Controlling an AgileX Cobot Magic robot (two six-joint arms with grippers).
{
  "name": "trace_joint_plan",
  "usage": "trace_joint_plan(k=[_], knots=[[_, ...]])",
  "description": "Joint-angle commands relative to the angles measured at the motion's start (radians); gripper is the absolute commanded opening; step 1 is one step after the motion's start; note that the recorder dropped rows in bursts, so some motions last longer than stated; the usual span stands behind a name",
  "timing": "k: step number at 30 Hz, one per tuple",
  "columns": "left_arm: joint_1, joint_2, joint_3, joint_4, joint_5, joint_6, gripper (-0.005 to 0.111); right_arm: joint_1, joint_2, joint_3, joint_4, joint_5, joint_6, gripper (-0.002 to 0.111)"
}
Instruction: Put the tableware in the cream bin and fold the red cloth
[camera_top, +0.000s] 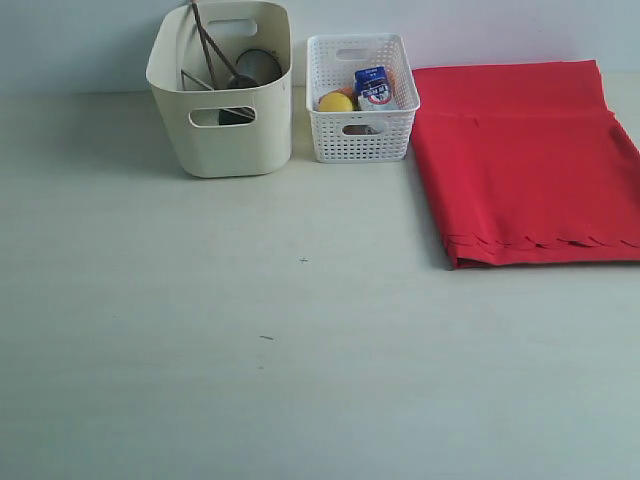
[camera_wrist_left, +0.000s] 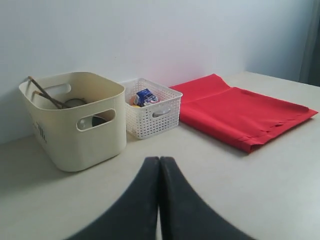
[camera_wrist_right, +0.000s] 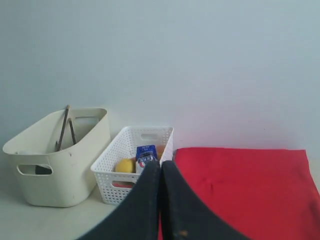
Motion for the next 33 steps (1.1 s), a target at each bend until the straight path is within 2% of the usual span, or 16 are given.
trace_joint_plan(k=[1,8,11,13,15,19,22,26,28,33], knots=[[0.002,-0.009,0.012,0.002,0.015,-0.01,0.002,-0.002,-0.028,0.004,0.0,-0.011,-0.003,0.0],[0.007,-0.012,0.025,-0.011,0.023,0.023,0.002,-0.002,-0.028,0.004,0.0,-0.011,-0.003,0.0],[0.053,-0.028,0.037,-0.188,-0.082,0.257,0.002,-0.002,-0.028,0.004,0.0,-0.011,-0.001,0.0],[0.111,-0.048,0.037,-0.346,-0.132,0.426,0.002,-0.002,-0.028,0.004,0.0,-0.009,-0.001,0.0],[0.18,-0.074,0.037,-0.397,-0.141,0.455,0.002,-0.002,-0.028,0.004,0.0,-0.004,-0.001,0.0],[0.366,-0.116,0.037,-0.446,-0.141,0.457,0.002,-0.002,-0.028,0.004,0.0,-0.004,-0.001,0.0],[0.495,-0.138,0.037,-0.514,-0.088,0.457,0.002,-0.002,-0.028,0.004,0.0,-0.004,-0.001,0.0],[0.631,-0.15,0.037,-0.601,0.088,0.47,0.002,-0.002,-0.028,0.004,0.0,-0.004,-0.001,0.0],[0.654,-0.15,0.037,-0.601,0.146,0.47,0.002,-0.002,-0.028,0.004,0.0,-0.004,-0.001,0.0],[0.657,-0.15,0.037,-0.601,0.198,0.521,0.002,-0.002,-0.028,0.004,0.0,-0.004,-0.001,0.0]])
